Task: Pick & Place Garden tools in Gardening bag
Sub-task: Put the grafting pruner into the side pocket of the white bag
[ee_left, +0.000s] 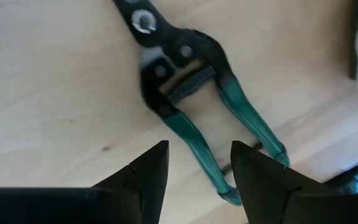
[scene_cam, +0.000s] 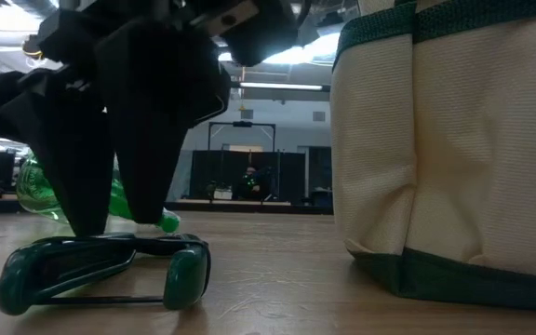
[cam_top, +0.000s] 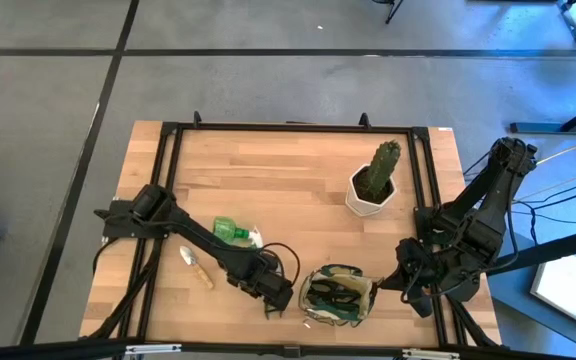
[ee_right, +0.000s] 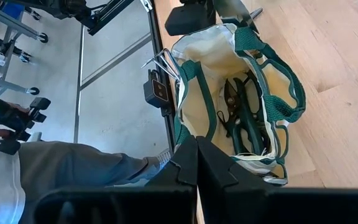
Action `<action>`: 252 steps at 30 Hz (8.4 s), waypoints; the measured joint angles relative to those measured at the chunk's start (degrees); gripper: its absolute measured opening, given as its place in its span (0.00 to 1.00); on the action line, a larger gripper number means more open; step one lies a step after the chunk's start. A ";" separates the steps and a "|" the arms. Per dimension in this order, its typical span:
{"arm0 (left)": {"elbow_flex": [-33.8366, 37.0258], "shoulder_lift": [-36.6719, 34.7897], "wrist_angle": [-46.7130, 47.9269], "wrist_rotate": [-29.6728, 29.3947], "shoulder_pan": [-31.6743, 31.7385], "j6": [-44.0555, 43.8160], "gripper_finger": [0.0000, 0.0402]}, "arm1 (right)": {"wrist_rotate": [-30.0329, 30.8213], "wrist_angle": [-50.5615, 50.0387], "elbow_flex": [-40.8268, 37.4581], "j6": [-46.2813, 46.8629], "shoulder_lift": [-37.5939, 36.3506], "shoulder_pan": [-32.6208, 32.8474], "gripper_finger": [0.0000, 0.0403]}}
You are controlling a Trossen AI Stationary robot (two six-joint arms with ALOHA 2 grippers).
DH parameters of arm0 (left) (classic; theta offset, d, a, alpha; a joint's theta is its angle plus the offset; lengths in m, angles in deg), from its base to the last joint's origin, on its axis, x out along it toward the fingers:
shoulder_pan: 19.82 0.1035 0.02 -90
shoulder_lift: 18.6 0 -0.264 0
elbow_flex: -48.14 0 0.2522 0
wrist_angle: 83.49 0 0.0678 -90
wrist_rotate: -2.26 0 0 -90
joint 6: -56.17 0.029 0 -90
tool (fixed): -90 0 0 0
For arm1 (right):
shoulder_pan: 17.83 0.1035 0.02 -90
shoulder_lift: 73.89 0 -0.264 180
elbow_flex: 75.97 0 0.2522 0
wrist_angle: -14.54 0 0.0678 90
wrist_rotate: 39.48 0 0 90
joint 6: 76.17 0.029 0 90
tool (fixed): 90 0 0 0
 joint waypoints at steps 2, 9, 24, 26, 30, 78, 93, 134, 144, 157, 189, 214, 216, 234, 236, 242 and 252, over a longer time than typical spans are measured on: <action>0.00 0.01 1.08 -0.27 0.01 -0.19 0.42 | 0.00 0.00 0.00 -0.01 0.00 0.00 0.00; 0.02 0.87 1.22 -0.72 0.42 -0.17 0.42 | 0.00 0.00 0.00 0.00 0.00 0.00 0.00; -0.24 2.79 3.59 1.07 0.42 3.76 0.06 | -0.87 0.00 0.02 0.90 0.00 -0.04 0.00; -0.24 2.80 3.63 0.67 0.44 4.28 0.06 | -0.90 0.00 0.02 0.92 0.00 -0.04 0.00; -1.38 1.64 7.16 -4.07 -0.03 6.03 0.06 | -0.90 -0.01 0.02 1.29 0.00 -0.04 0.00; -9.40 -14.23 -66.07 14.68 11.01 52.67 0.06 | -24.77 65.97 0.04 -42.01 -0.27 -23.70 0.62; -9.38 -8.98 -78.05 16.73 12.88 48.86 0.06 | -26.56 66.04 0.04 -38.80 2.04 -24.68 0.66; -9.38 -9.05 -75.43 20.95 16.47 44.92 0.06 | -31.45 61.56 5.27 -33.85 5.68 -29.66 0.45; -9.38 -9.05 -73.91 21.57 17.12 44.56 0.06 | -32.15 60.20 5.25 -33.55 5.68 -30.36 0.38; -9.38 -9.05 -73.04 23.08 17.80 42.30 0.06 | -32.36 58.60 5.16 -33.21 5.73 -30.84 0.06; -9.35 -12.60 -47.76 24.30 19.31 41.24 0.16 | -14.68 32.21 5.16 -26.46 -1.60 -16.46 0.03; -9.35 -13.81 -30.44 24.52 16.05 49.48 0.08 | 6.21 31.21 5.18 -16.26 18.16 -1.57 0.03; -9.35 -13.81 -30.36 25.41 15.51 49.53 0.08 | 6.62 29.29 5.18 -13.70 18.90 -1.62 0.03; -9.35 -13.81 -30.37 24.07 13.78 48.62 0.07 | 8.11 16.19 5.18 -9.86 22.18 -2.27 0.03; -9.35 -13.81 -30.41 23.55 13.82 47.78 0.07 | 7.78 14.17 5.18 -8.60 22.18 -2.27 0.03; -9.35 -13.79 -30.54 23.07 13.81 46.30 0.04 | 7.72 12.41 5.22 -7.93 22.14 -2.59 0.03; -9.35 -13.77 -30.58 20.26 13.81 45.40 0.02 | 9.06 12.19 5.22 -12.19 19.27 -3.07 0.03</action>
